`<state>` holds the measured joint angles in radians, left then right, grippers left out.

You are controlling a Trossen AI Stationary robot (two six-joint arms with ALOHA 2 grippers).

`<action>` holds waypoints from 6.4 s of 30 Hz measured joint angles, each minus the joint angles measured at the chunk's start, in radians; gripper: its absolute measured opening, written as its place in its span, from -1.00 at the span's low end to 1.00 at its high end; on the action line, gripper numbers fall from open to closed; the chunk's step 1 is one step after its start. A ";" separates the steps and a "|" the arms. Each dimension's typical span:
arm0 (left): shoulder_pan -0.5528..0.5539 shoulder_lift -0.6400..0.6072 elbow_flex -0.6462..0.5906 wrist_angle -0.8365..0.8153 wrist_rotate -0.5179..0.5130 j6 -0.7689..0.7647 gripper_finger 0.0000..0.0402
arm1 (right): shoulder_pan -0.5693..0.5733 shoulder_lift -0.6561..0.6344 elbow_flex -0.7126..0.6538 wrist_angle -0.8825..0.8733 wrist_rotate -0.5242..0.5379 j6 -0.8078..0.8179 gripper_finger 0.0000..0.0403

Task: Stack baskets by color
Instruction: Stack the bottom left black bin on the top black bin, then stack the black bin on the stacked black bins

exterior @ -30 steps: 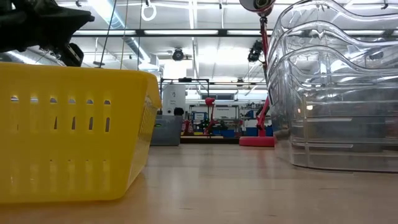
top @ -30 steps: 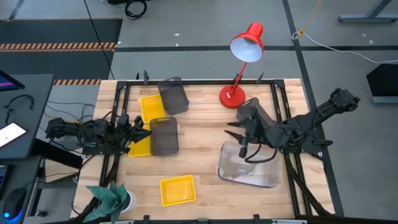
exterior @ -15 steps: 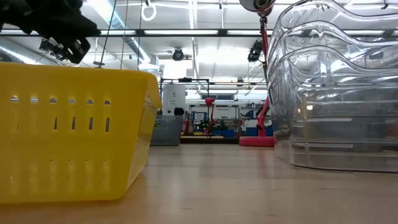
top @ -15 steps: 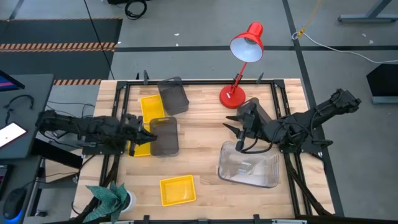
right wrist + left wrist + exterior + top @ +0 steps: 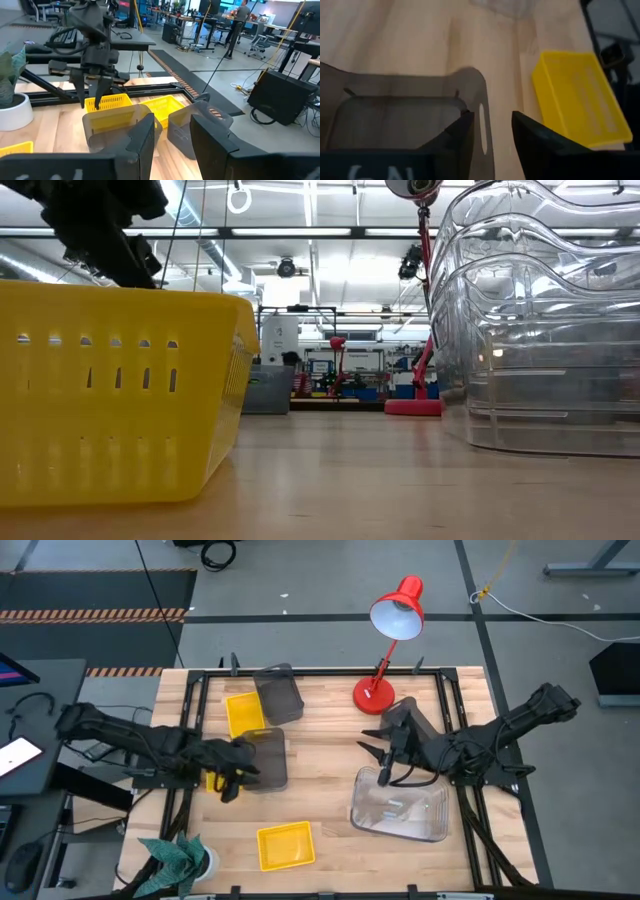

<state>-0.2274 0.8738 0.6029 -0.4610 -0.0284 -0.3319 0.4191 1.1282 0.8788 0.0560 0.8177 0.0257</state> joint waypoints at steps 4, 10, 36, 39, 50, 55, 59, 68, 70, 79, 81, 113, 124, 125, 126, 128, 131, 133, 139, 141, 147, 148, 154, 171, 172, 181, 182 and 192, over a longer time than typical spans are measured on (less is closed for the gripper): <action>-0.020 0.086 0.051 -0.059 0.001 0.001 -0.15 | -0.005 0.001 -0.047 0.097 -0.001 -0.050 -0.36; -0.024 0.237 0.164 -0.131 -0.021 -0.012 0.01 | -0.006 -0.002 -0.050 0.135 0.000 -0.104 -0.36; -0.048 0.747 0.426 -0.445 -0.024 0.083 -0.13 | -0.007 -0.002 -0.050 0.099 0.000 -0.107 -0.36; -0.048 0.756 0.426 -0.441 -0.024 0.089 -0.30 | -0.007 -0.002 -0.050 0.098 -0.001 -0.107 -0.36; -0.045 0.756 0.477 -0.458 0.034 0.042 -0.94 | -0.007 -0.002 -0.050 0.094 0.000 -0.126 -0.36; -0.045 0.756 0.612 -0.563 0.052 0.056 -0.97 | -0.007 -0.002 -0.050 0.091 -0.001 -0.126 -0.36; -0.045 0.756 0.739 -0.654 0.001 0.057 -0.97 | -0.007 -0.002 -0.051 0.082 -0.001 -0.126 -0.36; 0.020 0.755 0.912 -0.774 -0.261 0.153 -0.98 | -0.007 -0.002 -0.050 0.067 -0.001 -0.089 -0.36; 0.065 0.756 0.912 -0.771 -0.308 0.187 -0.98 | -0.008 -0.002 -0.050 0.064 -0.001 -0.087 -0.36; 0.338 0.755 0.911 -0.739 -0.322 0.274 -0.98 | -0.002 -0.002 -0.050 0.054 -0.010 -0.077 -0.36; 0.401 0.755 0.889 -0.702 -0.280 0.296 -0.98 | 0.002 -0.002 -0.050 0.046 -0.010 -0.077 -0.36; 0.575 0.815 0.698 -0.571 -0.003 0.342 -0.99 | 0.010 -0.002 -0.050 0.047 -0.010 -0.079 -0.36; 0.467 0.866 0.701 -0.582 0.044 0.290 -0.98 | 0.008 -0.002 -0.050 0.041 -0.009 -0.081 -0.36; 0.452 0.869 0.701 -0.580 0.040 0.287 -0.98 | 0.008 -0.002 -0.050 0.040 -0.009 -0.081 -0.36; 0.438 0.871 0.701 -0.579 0.038 0.282 -0.98 | 0.008 -0.002 -0.050 0.039 -0.010 -0.081 -0.36; 0.409 0.872 0.701 -0.572 0.036 0.264 -0.97 | 0.008 -0.002 -0.050 0.040 -0.009 -0.081 -0.36; 0.366 0.872 0.701 -0.557 0.041 0.238 -0.96 | 0.008 -0.002 -0.050 0.038 -0.008 -0.080 -0.36; 0.340 0.872 0.701 -0.550 0.042 0.233 -0.93 | 0.008 -0.002 -0.050 0.024 0.003 -0.066 -0.36; 0.294 0.874 0.704 -0.543 0.008 0.220 -0.68 | 0.009 -0.002 -0.050 -0.020 0.027 -0.008 -0.36; 0.289 0.875 0.718 -0.557 -0.015 0.220 -0.56 | 0.013 -0.002 -0.050 -0.019 0.028 -0.002 -0.36; 0.295 0.869 0.744 -0.583 -0.051 0.269 -0.21 | 0.003 -0.002 -0.045 -0.057 0.105 0.023 -0.36; 0.295 0.867 0.744 -0.585 -0.059 0.273 -0.18 | -0.008 -0.002 -0.032 -0.096 0.104 0.047 -0.36; 0.262 0.828 0.744 -0.557 -0.163 0.316 -0.08 | -0.147 -0.003 0.056 -0.553 0.017 0.363 -0.36; 0.170 0.778 0.745 -0.466 -0.228 0.365 -0.08 | -0.567 0.125 0.063 -0.943 -0.531 0.464 -0.30; 0.160 0.777 0.745 -0.467 -0.240 0.365 -0.08 | -0.578 0.147 0.063 -0.943 -0.535 0.457 -0.29; 0.092 0.758 0.745 -0.533 -0.257 0.342 -0.08 | -0.687 0.319 0.150 -1.069 -0.568 0.411 -0.23; 0.087 0.756 0.745 -0.538 -0.256 0.341 -0.08 | -0.690 0.333 0.166 -1.078 -0.563 0.408 -0.23; 0.055 0.747 0.745 -0.543 -0.257 0.290 -0.08 | -0.712 0.450 0.248 -1.079 -0.593 0.364 -0.23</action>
<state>-0.1720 1.6203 1.3483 -1.0039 -0.2850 -0.0422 -0.2930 1.5783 1.1271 -1.0227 0.2249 0.3897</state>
